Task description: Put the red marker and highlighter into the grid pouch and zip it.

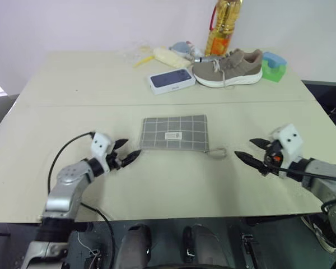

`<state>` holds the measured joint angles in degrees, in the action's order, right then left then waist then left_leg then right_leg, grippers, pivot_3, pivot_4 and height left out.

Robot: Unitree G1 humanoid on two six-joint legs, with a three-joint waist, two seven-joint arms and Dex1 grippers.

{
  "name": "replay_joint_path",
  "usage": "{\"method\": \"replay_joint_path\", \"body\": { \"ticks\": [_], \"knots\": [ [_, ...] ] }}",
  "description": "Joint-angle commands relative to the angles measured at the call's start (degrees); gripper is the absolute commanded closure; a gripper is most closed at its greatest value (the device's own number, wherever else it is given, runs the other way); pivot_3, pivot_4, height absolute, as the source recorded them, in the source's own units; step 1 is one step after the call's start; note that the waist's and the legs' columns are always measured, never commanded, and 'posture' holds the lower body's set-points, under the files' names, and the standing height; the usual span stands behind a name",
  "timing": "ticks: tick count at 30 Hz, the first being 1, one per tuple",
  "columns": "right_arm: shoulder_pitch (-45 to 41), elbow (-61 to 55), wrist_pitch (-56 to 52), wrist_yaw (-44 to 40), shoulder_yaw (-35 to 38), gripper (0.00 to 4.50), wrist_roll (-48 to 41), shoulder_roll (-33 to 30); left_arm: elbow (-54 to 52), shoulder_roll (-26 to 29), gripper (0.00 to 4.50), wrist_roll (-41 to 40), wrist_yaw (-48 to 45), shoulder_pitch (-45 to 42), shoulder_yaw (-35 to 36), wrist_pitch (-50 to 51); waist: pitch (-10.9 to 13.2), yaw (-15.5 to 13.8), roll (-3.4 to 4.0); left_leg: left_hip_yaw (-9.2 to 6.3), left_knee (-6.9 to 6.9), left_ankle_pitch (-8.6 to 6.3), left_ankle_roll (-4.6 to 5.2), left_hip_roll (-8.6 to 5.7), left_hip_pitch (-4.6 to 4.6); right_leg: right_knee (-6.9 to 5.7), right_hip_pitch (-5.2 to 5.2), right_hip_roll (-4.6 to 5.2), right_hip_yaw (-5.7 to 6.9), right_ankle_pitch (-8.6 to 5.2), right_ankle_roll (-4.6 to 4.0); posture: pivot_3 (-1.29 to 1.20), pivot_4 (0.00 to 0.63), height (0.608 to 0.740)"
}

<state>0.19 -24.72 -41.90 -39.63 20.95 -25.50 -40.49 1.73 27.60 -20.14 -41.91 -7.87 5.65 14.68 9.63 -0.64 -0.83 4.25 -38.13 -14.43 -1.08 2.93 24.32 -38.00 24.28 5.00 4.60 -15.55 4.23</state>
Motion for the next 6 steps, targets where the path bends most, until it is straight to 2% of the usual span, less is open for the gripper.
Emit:
{"method": "replay_joint_path", "body": {
  "ticks": [1, 6],
  "knots": [
    [1.3, 0.2, 4.0, -0.4, 4.1, 0.99, -2.3, 1.8, -1.2, 2.0, 0.94, 0.1, 2.4, 2.7, 4.3, 0.2, 0.0, 0.0, 0.02, 0.01, 0.0, 0.0, 0.0, 0.0, -0.02, 0.0, -0.02, 0.0, -0.01, 0.0, 0.0, 0.0, 0.15, 0.724],
    [2.7, 0.3, 7.8, -1.2, 4.4, 0.99, -2.9, 2.7, -2.0, 2.8, 0.94, -0.3, 2.7, 4.8, 6.1, 0.2, 0.0, 0.1, 0.04, 0.04, 0.01, 0.0, 0.0, 0.02, -0.06, 0.0, -0.02, -0.01, -0.04, -0.01, -0.02, 0.0, 0.15, 0.724]
  ]
}}
